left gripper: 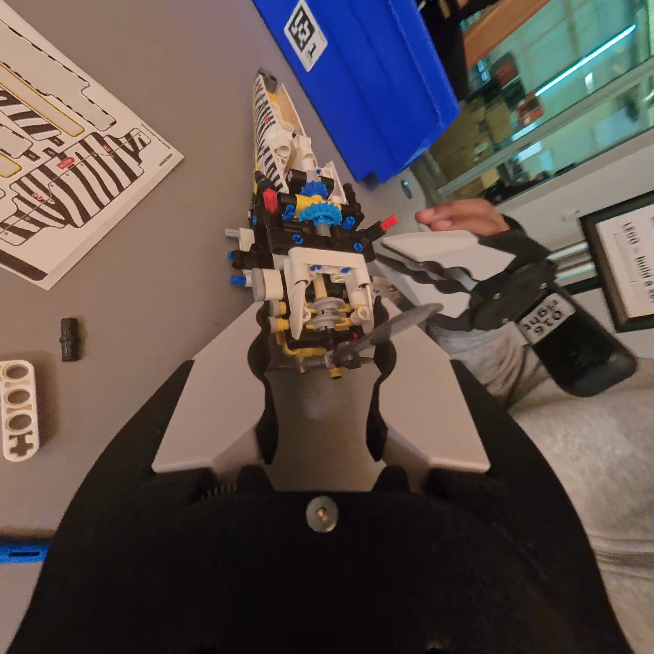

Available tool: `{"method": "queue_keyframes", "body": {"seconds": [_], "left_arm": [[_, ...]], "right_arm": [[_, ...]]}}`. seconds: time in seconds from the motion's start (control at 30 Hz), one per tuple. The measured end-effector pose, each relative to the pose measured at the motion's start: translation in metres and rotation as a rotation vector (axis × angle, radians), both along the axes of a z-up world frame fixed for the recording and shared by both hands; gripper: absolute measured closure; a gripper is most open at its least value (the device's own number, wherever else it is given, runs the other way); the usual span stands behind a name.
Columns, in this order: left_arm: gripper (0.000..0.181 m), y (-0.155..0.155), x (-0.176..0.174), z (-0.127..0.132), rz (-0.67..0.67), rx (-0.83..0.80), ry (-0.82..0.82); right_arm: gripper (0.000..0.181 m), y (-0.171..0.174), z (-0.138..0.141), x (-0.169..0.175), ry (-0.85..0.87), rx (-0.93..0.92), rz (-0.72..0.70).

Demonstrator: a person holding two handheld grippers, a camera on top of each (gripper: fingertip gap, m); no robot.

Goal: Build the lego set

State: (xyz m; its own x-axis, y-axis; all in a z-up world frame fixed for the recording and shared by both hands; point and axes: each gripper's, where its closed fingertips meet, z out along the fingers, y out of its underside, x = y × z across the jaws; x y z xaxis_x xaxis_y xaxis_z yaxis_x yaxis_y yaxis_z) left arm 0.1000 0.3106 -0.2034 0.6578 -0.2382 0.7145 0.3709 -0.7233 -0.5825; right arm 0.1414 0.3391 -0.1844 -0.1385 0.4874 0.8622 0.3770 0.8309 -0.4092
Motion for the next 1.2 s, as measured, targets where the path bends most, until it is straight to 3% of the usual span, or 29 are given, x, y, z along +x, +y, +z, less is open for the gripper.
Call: {"method": "queue_keyframes", "body": {"seconds": [0.2,0.5,0.63,0.67,0.77,0.83,0.97,1.2], "left_arm": [[0.126,0.001,-0.011,0.01,0.014,0.012,-0.186],[0.127,0.001,-0.014,0.011,0.011,0.019,-0.223],[0.087,0.002,-0.027,0.028,0.065,0.101,-0.277],[0.084,0.002,-0.034,0.032,0.092,0.127,-0.264],[0.083,-0.001,-0.052,0.04,0.161,0.197,-0.175],[0.091,-0.003,-0.059,0.051,0.188,0.261,-0.136],[0.088,-0.004,-0.057,0.061,0.193,0.328,-0.047],[0.059,0.014,-0.047,0.034,0.112,0.241,0.495]], "right_arm": [[0.172,0.006,-0.021,-0.018,-0.145,0.072,0.061],[0.18,0.01,-0.024,-0.028,-0.202,0.187,0.035],[0.181,0.011,-0.007,-0.034,-0.12,0.046,0.017],[0.181,0.012,0.0,-0.035,-0.09,0.005,0.014],[0.181,0.018,0.01,-0.037,-0.064,-0.124,-0.002],[0.181,0.022,0.012,-0.035,-0.071,-0.143,-0.022],[0.181,0.012,0.008,-0.026,-0.075,-0.157,-0.045],[0.181,-0.021,0.004,-0.008,0.008,-0.331,-0.124]]}}
